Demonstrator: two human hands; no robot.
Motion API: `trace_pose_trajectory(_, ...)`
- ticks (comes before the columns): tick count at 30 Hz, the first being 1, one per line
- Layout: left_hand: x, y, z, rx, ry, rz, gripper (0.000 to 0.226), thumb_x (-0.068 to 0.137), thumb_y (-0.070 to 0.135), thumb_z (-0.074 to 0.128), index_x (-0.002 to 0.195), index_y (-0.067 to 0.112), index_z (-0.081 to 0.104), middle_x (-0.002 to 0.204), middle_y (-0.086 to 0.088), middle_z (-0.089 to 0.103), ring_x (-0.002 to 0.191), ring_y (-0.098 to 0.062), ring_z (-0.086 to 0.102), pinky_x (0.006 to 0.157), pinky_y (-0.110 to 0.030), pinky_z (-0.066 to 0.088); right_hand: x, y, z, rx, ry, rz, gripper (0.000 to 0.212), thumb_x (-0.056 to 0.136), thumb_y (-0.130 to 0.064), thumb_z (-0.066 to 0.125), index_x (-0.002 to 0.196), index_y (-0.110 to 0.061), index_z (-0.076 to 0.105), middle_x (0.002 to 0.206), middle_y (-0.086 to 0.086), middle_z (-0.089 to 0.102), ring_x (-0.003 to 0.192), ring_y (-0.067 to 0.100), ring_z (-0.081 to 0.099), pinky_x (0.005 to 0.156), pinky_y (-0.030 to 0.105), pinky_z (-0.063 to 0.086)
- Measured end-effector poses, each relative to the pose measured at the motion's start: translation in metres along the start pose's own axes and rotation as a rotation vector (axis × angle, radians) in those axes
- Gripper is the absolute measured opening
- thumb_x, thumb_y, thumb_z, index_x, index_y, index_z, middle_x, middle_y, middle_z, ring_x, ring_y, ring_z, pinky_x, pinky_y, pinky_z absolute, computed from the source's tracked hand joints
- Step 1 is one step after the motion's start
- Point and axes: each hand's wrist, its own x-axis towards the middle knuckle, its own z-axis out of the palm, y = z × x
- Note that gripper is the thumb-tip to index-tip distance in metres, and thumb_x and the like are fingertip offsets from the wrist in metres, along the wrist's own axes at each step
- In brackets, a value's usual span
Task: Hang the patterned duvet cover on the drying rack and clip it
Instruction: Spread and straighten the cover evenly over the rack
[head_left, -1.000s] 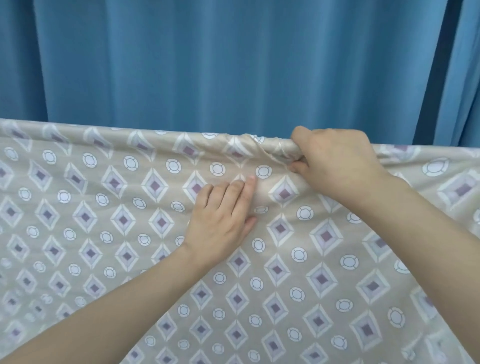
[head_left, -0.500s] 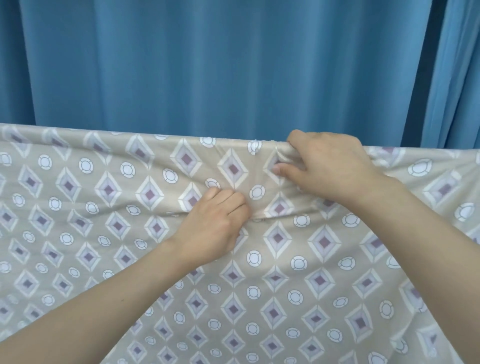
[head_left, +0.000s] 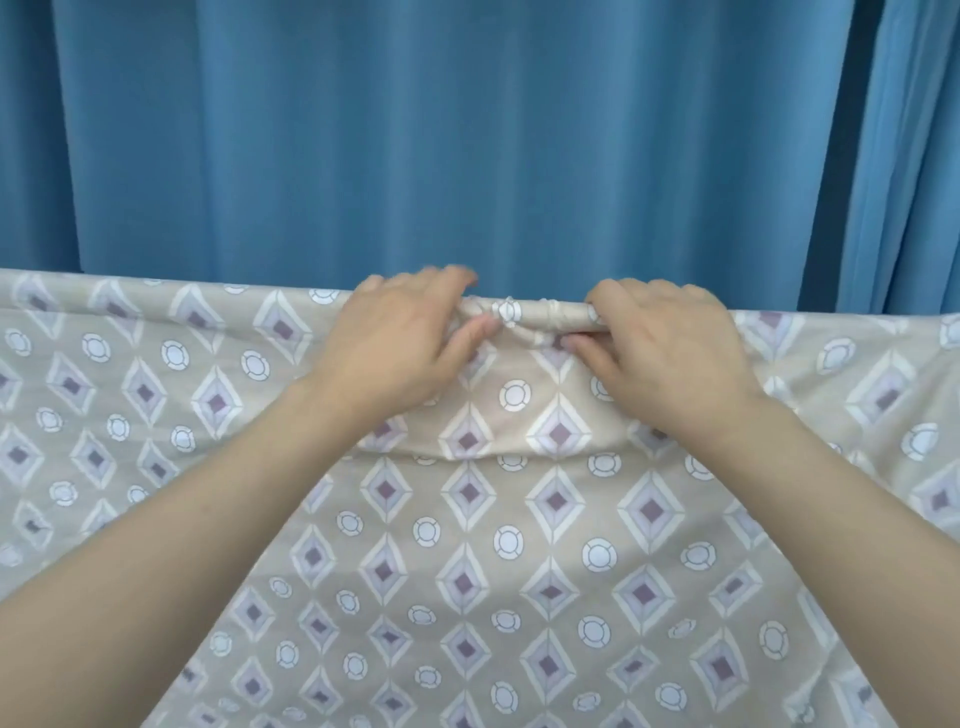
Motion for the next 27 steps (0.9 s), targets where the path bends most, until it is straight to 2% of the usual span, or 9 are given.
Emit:
trace_pose_trajectory(2, 0.003, -0.007, 0.006, 0.044, -0.014, 0.045, 0.048, 0.096, 0.057, 0.028, 0.101, 0.019, 0.058, 0.087, 0.001, 0.062, 0.082, -0.027, 0.057, 0.072, -0.036, 0.035, -0.005, 0.008, -0.003, 0.005, -0.015, 0.041, 0.046, 0.094, -0.056, 0.039, 0.078, -0.014, 0.048, 0.064, 0.002, 0.05, 0.056, 0.025, 0.041, 0.056, 0.032, 0.026)
trace_pose_trajectory(6, 0.003, -0.005, 0.008, 0.031, 0.033, 0.078, 0.044, 0.094, 0.052, 0.03, 0.097, 0.017, 0.057, 0.081, 0.0, 0.059, 0.076, -0.028, 0.054, 0.071, -0.038, 0.036, -0.025, 0.043, -0.012, 0.029, -0.022, 0.202, 0.056, 0.097, -0.052, 0.015, 0.071, -0.013, 0.046, 0.064, 0.002, 0.047, 0.06, 0.027, 0.042, 0.061, 0.037, 0.031)
trace_pose_trajectory(9, 0.013, 0.012, 0.005, -0.025, 0.016, 0.12, 0.046, 0.089, 0.05, 0.031, 0.107, 0.018, 0.058, 0.089, 0.0, 0.062, 0.083, -0.028, 0.056, 0.075, -0.038, 0.037, -0.045, 0.08, -0.019, -0.026, 0.018, 0.342, 0.05, 0.098, -0.046, 0.016, 0.068, -0.015, 0.041, 0.063, 0.002, 0.042, 0.062, 0.027, 0.04, 0.064, 0.038, 0.03)
trace_pose_trajectory(13, 0.042, 0.069, -0.006, -0.152, -0.012, 0.218, 0.05, 0.091, 0.053, 0.032, 0.124, 0.022, 0.053, 0.104, 0.004, 0.063, 0.097, -0.023, 0.057, 0.08, -0.035, 0.038, -0.077, 0.113, -0.026, -0.09, 0.053, 0.456, 0.051, 0.099, -0.04, 0.017, 0.071, -0.012, 0.048, 0.068, 0.003, 0.046, 0.07, 0.029, 0.042, 0.074, 0.039, 0.028)
trace_pose_trajectory(17, 0.08, 0.134, -0.006, -0.218, -0.141, 0.308, 0.043, 0.097, 0.052, 0.035, 0.13, 0.028, 0.047, 0.114, 0.01, 0.06, 0.105, -0.017, 0.055, 0.074, -0.032, 0.038, -0.099, 0.127, -0.025, 0.046, 0.158, 0.716, 0.044, 0.097, -0.041, 0.023, 0.098, -0.013, 0.057, 0.096, 0.006, 0.056, 0.093, 0.03, 0.046, 0.09, 0.041, 0.028)
trace_pose_trajectory(20, 0.102, 0.167, 0.002, -0.326, -0.261, 0.347, 0.037, 0.097, 0.051, 0.039, 0.126, 0.029, 0.049, 0.107, 0.01, 0.063, 0.097, -0.018, 0.058, 0.075, -0.034, 0.046, -0.11, 0.136, -0.03, 0.312, 0.256, 0.909, 0.038, 0.097, -0.038, 0.031, 0.114, -0.012, 0.051, 0.112, 0.002, 0.057, 0.106, 0.026, 0.049, 0.099, 0.046, 0.035)
trace_pose_trajectory(22, 0.111, 0.18, 0.008, -0.415, -0.319, 0.328, 0.031, 0.097, 0.049, 0.044, 0.118, 0.03, 0.054, 0.102, 0.008, 0.064, 0.092, -0.017, 0.059, 0.077, -0.037, 0.051, -0.119, 0.141, -0.031, 0.382, 0.262, 0.955, 0.03, 0.096, -0.037, 0.03, 0.106, -0.017, 0.051, 0.103, -0.006, 0.056, 0.102, 0.022, 0.049, 0.098, 0.049, 0.037)
trace_pose_trajectory(25, 0.117, 0.194, 0.014, -0.561, -0.353, 0.301, 0.021, 0.095, 0.044, 0.052, 0.098, 0.025, 0.061, 0.095, 0.01, 0.065, 0.085, -0.011, 0.059, 0.074, -0.035, 0.052, -0.132, 0.15, -0.035, 0.416, 0.256, 0.999, 0.028, 0.095, -0.038, 0.03, 0.088, -0.021, 0.05, 0.086, -0.006, 0.058, 0.091, 0.025, 0.053, 0.089, 0.052, 0.042)
trace_pose_trajectory(27, 0.117, 0.2, 0.017, -0.624, -0.322, 0.296, 0.017, 0.095, 0.038, 0.056, 0.091, 0.023, 0.062, 0.088, 0.011, 0.064, 0.077, -0.006, 0.057, 0.065, -0.029, 0.048, -0.138, 0.157, -0.038, 0.484, 0.253, 1.045, 0.026, 0.098, -0.036, 0.034, 0.086, -0.021, 0.052, 0.085, -0.002, 0.061, 0.088, 0.023, 0.056, 0.084, 0.044, 0.046)
